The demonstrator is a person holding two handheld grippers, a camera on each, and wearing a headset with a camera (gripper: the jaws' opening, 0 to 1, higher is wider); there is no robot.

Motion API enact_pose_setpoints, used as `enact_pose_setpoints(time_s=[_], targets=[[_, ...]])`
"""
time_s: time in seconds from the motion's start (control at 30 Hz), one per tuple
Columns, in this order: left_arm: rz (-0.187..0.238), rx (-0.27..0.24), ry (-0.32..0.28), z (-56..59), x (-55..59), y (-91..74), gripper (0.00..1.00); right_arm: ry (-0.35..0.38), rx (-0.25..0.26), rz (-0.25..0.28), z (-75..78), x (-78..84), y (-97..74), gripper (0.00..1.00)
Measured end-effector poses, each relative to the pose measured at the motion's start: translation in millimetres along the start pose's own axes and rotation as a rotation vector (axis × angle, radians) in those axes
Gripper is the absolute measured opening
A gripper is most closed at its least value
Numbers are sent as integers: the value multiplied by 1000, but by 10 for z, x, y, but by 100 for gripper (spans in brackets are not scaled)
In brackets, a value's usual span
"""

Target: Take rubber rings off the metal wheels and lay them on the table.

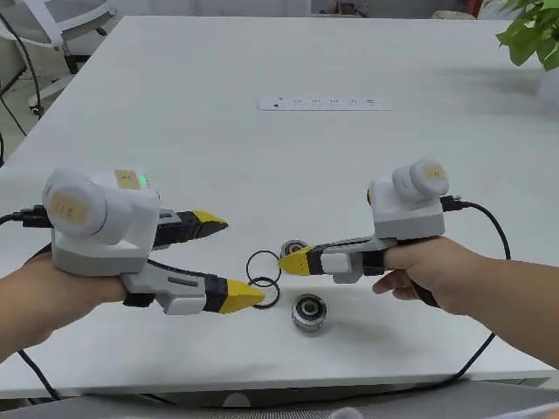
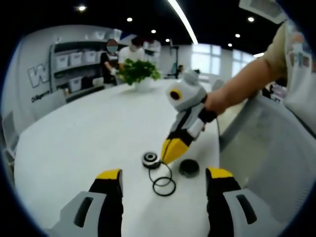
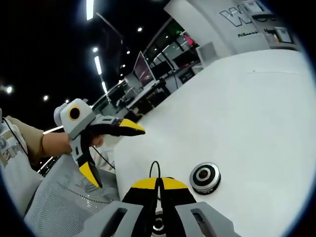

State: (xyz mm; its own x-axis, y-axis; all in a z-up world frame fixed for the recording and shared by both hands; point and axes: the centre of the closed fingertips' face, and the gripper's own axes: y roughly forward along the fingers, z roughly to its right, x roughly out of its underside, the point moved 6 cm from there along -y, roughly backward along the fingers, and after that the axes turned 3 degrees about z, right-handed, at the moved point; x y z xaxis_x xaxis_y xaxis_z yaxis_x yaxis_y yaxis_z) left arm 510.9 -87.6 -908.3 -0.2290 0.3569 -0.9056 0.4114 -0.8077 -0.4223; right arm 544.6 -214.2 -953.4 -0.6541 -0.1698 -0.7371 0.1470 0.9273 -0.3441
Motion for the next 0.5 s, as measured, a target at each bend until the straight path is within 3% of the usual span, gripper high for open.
enact_pose_setpoints(time_s=[0.5], targets=[[0,-22,-21,-56,57,-100,69,7,3,-80,50,129,90,0]])
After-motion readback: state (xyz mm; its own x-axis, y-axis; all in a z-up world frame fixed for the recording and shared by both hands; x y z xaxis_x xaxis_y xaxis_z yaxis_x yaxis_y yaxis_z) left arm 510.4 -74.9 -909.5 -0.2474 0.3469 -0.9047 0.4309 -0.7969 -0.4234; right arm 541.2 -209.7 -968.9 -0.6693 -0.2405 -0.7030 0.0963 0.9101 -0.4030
